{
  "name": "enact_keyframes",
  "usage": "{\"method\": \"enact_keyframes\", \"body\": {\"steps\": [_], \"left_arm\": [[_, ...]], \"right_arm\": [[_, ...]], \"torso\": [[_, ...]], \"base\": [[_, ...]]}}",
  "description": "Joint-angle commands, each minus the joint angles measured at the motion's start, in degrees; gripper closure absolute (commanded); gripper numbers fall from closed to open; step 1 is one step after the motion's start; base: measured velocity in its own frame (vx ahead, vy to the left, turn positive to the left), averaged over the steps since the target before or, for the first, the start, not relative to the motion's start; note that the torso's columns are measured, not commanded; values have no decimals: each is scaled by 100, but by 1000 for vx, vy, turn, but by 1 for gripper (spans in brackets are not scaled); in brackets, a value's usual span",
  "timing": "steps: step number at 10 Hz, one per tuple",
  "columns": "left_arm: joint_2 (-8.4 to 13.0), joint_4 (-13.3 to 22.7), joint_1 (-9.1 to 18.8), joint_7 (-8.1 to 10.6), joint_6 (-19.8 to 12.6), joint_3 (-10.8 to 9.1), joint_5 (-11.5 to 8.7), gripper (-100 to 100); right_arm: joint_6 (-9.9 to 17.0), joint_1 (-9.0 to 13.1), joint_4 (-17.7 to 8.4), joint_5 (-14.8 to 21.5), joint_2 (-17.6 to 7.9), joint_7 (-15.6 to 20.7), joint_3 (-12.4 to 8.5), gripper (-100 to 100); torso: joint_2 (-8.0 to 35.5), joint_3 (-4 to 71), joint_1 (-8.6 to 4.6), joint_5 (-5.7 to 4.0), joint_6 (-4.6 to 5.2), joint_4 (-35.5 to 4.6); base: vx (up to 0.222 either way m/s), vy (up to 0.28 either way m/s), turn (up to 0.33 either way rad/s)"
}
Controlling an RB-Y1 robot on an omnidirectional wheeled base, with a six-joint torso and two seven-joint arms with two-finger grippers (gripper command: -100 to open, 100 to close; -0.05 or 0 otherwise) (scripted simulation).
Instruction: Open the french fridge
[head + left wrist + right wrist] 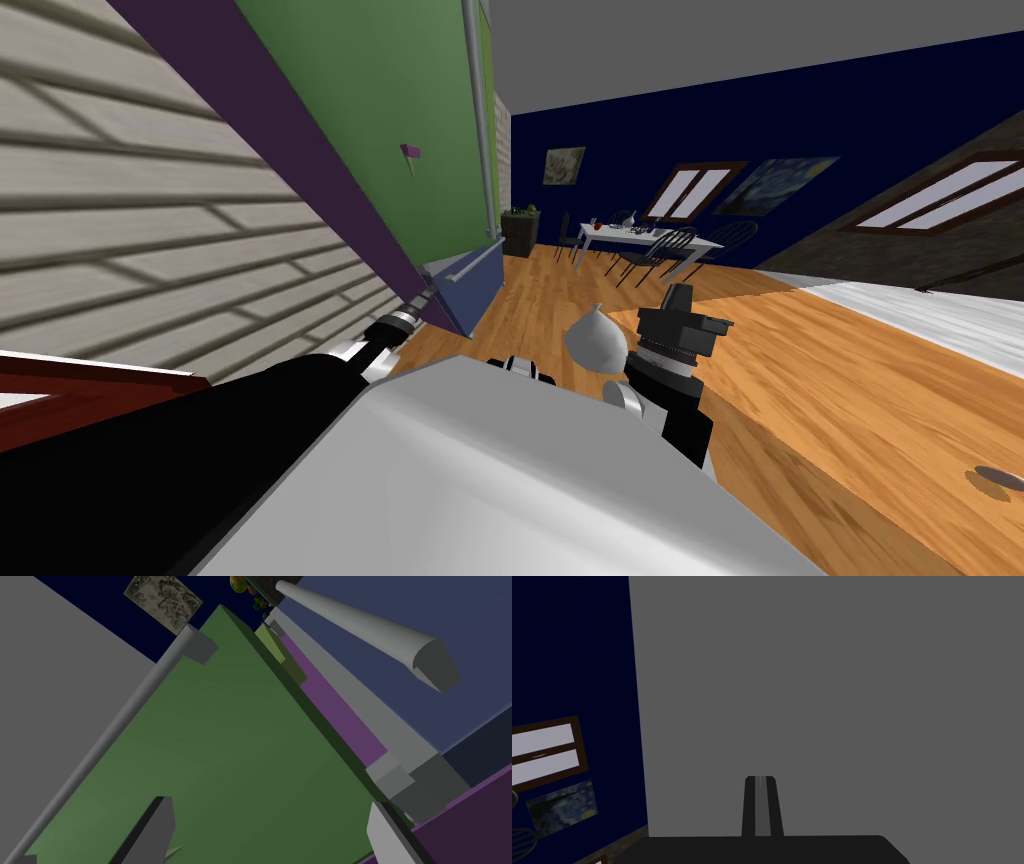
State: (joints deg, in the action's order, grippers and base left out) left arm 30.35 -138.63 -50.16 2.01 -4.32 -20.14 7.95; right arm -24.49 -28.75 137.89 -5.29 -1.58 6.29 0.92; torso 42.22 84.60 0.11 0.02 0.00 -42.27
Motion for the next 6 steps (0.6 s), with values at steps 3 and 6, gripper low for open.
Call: {"method": "enact_keyframes", "body": {"steps": [3, 6], "left_arm": [[434, -586, -268, 79, -440, -250, 25, -100], [542, -1020, -325, 96, -540, -305, 31, -100]], "right_arm": [[0, 0, 0, 0, 0, 0, 0, 0], [0, 0, 0, 0, -1, 0, -1, 0]], "torso": [[2, -1, -17, -4, 0, 0], [8, -5, 20, 7, 0, -2]], "base": [[-5, -196, -2], [-5, -95, 0]]}}
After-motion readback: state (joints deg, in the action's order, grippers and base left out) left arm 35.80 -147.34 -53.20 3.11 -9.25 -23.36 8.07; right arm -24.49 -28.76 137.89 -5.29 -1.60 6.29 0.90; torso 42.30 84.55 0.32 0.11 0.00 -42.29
